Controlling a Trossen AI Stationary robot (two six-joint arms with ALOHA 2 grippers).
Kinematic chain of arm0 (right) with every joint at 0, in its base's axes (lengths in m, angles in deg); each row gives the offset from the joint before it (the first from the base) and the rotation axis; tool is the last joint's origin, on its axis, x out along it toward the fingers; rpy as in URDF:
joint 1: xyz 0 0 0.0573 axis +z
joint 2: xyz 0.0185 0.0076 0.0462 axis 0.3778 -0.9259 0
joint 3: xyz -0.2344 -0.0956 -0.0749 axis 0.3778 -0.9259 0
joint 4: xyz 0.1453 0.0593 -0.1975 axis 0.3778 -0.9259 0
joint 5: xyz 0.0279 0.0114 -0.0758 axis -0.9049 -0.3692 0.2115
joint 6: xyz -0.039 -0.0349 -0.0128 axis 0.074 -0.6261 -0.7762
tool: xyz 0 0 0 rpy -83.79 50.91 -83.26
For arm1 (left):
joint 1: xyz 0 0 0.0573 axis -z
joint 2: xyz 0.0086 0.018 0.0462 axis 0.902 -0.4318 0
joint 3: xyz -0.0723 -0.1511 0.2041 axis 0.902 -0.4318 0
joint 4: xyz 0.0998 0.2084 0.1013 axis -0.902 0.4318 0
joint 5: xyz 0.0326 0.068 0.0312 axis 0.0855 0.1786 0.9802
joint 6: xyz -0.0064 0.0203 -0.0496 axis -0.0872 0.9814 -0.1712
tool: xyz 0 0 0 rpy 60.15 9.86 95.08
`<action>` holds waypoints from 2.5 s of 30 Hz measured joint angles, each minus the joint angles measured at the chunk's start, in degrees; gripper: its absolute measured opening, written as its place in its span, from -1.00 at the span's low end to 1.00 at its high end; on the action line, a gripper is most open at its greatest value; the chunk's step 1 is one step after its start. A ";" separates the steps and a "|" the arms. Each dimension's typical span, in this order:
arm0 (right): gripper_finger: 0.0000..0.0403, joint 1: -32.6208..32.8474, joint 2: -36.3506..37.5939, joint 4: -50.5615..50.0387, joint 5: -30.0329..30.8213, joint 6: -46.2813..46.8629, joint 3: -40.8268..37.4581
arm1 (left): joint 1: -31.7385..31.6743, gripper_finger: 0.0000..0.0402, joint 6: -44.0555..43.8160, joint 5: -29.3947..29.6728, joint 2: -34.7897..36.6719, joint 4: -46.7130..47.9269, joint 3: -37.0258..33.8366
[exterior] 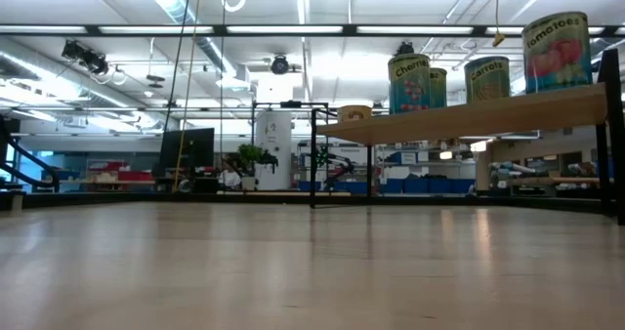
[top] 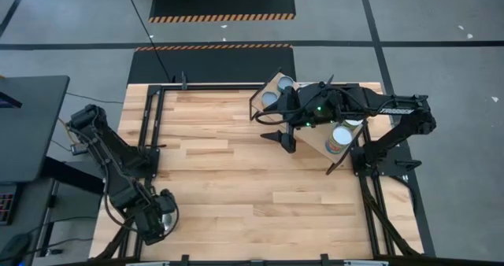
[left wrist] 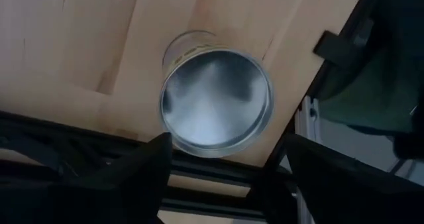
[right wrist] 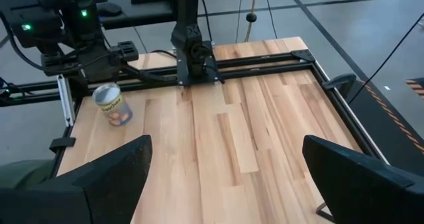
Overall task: Pick and place cans onto a shelf
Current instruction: Put the canned peaches on the shelf
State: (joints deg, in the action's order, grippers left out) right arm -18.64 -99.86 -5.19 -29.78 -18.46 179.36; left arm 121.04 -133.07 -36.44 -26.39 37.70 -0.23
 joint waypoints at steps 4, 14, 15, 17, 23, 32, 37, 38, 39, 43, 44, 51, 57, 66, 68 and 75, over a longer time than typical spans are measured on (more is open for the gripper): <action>0.98 -0.02 0.00 -0.01 0.00 0.36 0.00 | 0.28 0.18 2.27 0.08 0.00 -0.23 0.00; 0.98 -0.02 0.00 -0.07 -0.02 0.22 -0.02 | 1.40 0.19 1.36 0.30 0.02 -0.82 0.02; 0.98 -0.02 0.00 -0.09 -0.02 0.20 0.00 | 1.40 0.29 1.40 0.54 0.02 -0.90 0.02; 0.98 -0.02 0.00 -0.09 -0.02 0.17 0.00 | 1.42 0.50 1.62 1.56 0.02 -0.87 0.02; 0.98 -0.02 0.00 -0.35 -0.02 0.08 0.00 | -0.09 0.88 4.27 3.45 0.02 -1.26 0.02; 0.98 0.00 0.00 -0.94 -0.02 0.61 -0.02 | -0.68 0.88 1.13 2.04 0.02 -1.04 2.66; 0.98 -0.04 0.00 -1.38 0.19 0.63 -0.09 | 3.98 0.87 3.22 15.22 0.11 1.11 4.73; 0.98 -0.04 0.00 -1.36 0.20 0.63 -0.25 | 4.81 0.87 3.75 16.43 0.09 1.05 4.50; 0.98 -0.04 0.00 -1.39 0.22 0.63 -0.40 | 5.40 0.87 3.86 16.73 0.09 1.06 4.20; 0.98 -0.04 0.00 -1.37 0.22 0.66 -1.40 | 5.97 0.87 3.13 17.32 0.00 1.02 2.86; 0.98 -0.04 0.00 -1.31 0.22 0.66 -1.74 | 5.97 0.87 3.08 17.41 -0.14 0.82 2.52; 0.98 -0.02 0.00 0.09 0.20 0.66 -3.24 | 6.80 0.87 4.60 14.35 -3.37 -2.34 -0.27; 0.98 0.00 0.00 0.09 0.20 0.90 -3.28 | 6.91 0.87 5.03 14.38 -4.85 -1.83 -0.02; 0.98 0.00 0.00 0.10 0.20 2.25 -3.30 | 5.11 0.87 5.51 14.25 -5.36 2.59 3.91; 0.98 0.00 0.00 0.09 0.18 2.25 -3.30 | 5.69 0.87 5.91 14.27 -6.15 2.74 3.87; 0.98 0.00 0.00 0.07 0.17 3.02 -3.30 | 6.92 0.87 6.38 14.87 -10.04 2.31 3.87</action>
State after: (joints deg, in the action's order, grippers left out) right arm -18.64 -99.86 -5.12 -29.61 -15.44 176.06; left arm 127.96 -126.69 -21.56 -36.43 40.01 3.64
